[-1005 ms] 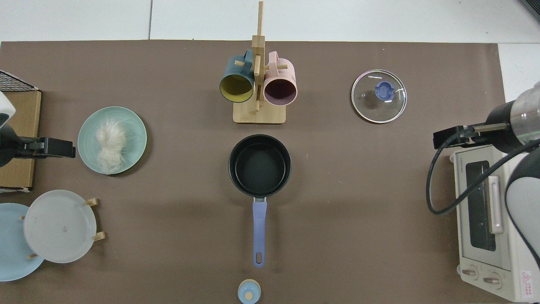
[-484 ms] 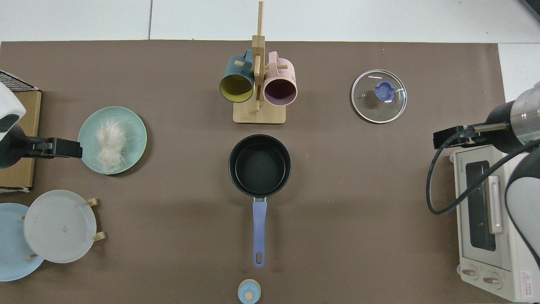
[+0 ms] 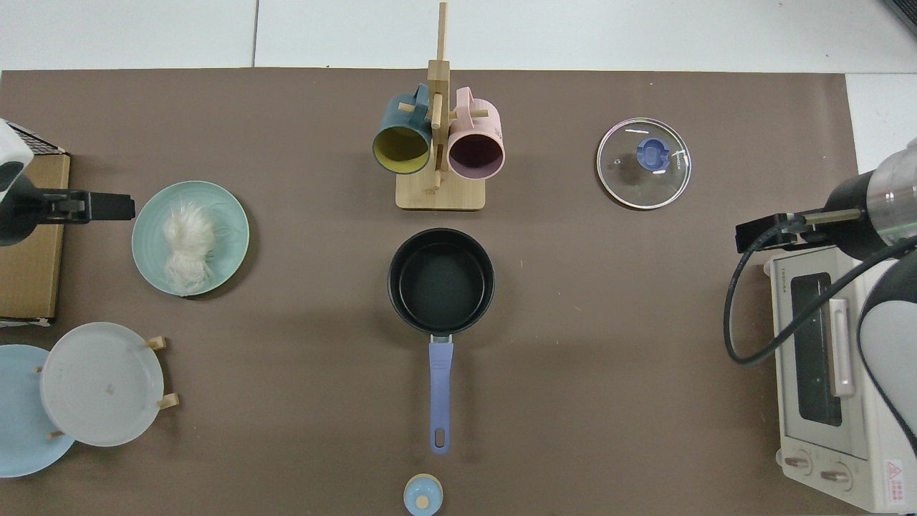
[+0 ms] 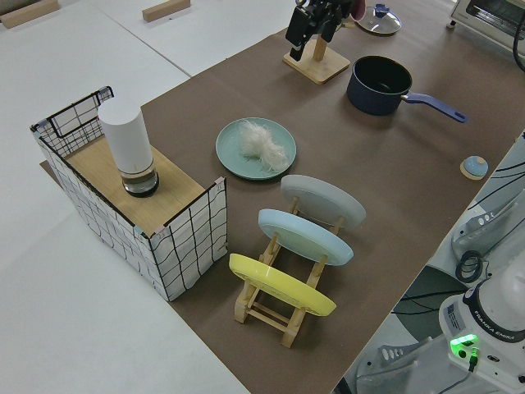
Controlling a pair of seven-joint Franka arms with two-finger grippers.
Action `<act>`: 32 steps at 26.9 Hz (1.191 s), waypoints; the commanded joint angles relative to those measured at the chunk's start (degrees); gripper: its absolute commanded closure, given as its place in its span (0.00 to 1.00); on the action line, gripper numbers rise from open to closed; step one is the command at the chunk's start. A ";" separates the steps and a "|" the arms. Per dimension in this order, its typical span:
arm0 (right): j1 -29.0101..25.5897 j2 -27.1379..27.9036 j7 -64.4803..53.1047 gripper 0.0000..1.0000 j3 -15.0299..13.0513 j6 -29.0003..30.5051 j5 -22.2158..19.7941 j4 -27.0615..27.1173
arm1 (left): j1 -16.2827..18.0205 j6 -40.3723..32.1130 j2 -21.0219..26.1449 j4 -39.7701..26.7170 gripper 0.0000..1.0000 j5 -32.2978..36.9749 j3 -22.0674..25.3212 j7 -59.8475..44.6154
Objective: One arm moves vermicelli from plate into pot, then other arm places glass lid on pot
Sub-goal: 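Lower the left gripper onto the white vermicelli and grasp it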
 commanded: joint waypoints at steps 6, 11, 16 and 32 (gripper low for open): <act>-0.78 -0.11 -2.06 0.00 0.17 -0.99 1.35 0.39 | -0.45 9.84 10.80 2.26 0.00 0.42 -0.13 -5.22; -0.78 -0.11 -2.06 0.00 0.17 -0.91 1.35 0.39 | 0.60 10.91 11.15 1.56 0.00 0.33 -0.13 -5.14; -0.78 -0.11 -2.06 0.00 0.17 -0.91 1.35 0.39 | 0.08 13.02 16.60 1.56 0.00 0.51 -0.22 -4.62; -0.70 -0.11 -2.06 0.00 0.17 -0.91 1.35 0.39 | 1.48 14.78 21.97 -4.84 0.00 0.42 -0.22 -0.05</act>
